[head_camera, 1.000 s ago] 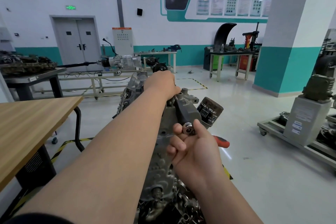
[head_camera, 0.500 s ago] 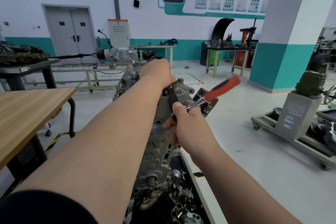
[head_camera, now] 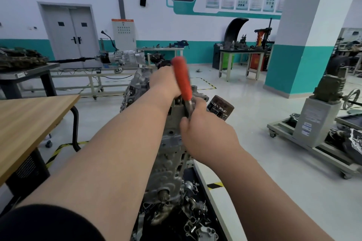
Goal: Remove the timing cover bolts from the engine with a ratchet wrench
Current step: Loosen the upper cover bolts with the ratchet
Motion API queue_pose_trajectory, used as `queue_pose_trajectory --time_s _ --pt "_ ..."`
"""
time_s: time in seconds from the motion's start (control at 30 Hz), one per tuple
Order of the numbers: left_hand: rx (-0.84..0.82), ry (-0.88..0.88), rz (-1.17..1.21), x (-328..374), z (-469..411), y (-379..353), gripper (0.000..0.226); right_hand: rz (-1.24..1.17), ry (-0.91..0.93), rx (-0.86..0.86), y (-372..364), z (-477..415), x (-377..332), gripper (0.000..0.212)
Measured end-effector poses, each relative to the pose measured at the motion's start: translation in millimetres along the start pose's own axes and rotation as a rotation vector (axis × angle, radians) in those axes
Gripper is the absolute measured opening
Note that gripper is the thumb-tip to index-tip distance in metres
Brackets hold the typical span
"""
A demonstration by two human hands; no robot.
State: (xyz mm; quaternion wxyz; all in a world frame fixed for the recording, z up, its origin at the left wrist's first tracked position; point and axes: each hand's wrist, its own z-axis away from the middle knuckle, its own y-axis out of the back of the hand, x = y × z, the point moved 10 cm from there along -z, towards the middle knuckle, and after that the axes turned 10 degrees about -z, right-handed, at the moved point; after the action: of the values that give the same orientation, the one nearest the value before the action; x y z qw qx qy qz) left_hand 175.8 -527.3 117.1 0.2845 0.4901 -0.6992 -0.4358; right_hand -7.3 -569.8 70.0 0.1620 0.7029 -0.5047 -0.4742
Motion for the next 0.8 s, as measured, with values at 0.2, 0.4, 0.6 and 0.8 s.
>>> queue_pose_trajectory --time_s 0.2,0.4,0.6,0.8 --pt "0.065 -0.008 -0.061 -1 2 9 0.033 -1.126 -0.409 -0.094 -34 7 33 0.020" --pt "0.039 0.007 0.002 -3 3 8 0.028 -1.980 -0.646 -0.154 -57 23 17 0.026" --pt "0.081 0.016 0.017 -4 4 10 0.029 -2.812 -0.716 -0.293 -52 30 -7 0.046" --pt "0.076 0.012 -0.026 -3 3 8 0.025 -2.827 -0.812 -0.290 -63 39 -19 0.039"
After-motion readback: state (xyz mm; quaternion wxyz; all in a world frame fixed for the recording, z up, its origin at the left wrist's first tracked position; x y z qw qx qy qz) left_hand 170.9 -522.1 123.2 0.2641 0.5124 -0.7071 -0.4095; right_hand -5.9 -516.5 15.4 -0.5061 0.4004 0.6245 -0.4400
